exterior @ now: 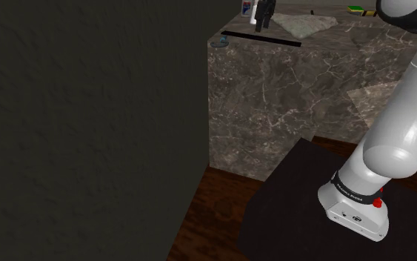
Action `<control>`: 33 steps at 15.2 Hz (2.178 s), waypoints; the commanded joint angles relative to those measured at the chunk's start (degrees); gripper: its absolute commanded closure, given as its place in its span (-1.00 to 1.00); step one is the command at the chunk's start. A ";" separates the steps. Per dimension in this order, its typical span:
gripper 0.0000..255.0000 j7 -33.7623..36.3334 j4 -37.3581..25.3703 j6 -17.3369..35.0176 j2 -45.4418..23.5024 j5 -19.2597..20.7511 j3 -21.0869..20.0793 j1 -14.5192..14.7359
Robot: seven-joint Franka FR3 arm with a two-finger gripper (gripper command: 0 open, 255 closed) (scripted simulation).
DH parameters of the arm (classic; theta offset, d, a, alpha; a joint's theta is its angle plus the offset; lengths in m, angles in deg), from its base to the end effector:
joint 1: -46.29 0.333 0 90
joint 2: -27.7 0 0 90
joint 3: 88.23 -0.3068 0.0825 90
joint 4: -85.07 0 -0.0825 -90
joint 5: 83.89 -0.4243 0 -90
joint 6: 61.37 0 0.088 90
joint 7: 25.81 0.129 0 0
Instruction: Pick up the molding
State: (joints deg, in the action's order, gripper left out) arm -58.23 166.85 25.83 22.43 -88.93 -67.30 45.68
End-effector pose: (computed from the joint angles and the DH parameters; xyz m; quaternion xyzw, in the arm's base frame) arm 0.5813 -0.2062 0.6101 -0.9948 -0.0979 -0.0163 0.0226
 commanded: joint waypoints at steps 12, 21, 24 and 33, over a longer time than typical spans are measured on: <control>1.00 -0.64 5.76 5.44 0.36 0.17 -0.11 0.16; 1.00 -0.62 2.75 2.89 -0.14 -0.02 -0.03 0.02; 1.00 -0.69 -0.67 0.25 -0.99 -0.34 0.09 -0.21; 1.00 -1.07 -13.01 -8.45 -4.92 -1.95 0.56 -1.45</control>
State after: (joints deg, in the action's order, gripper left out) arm -59.22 155.27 18.43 17.94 -90.69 -66.81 44.41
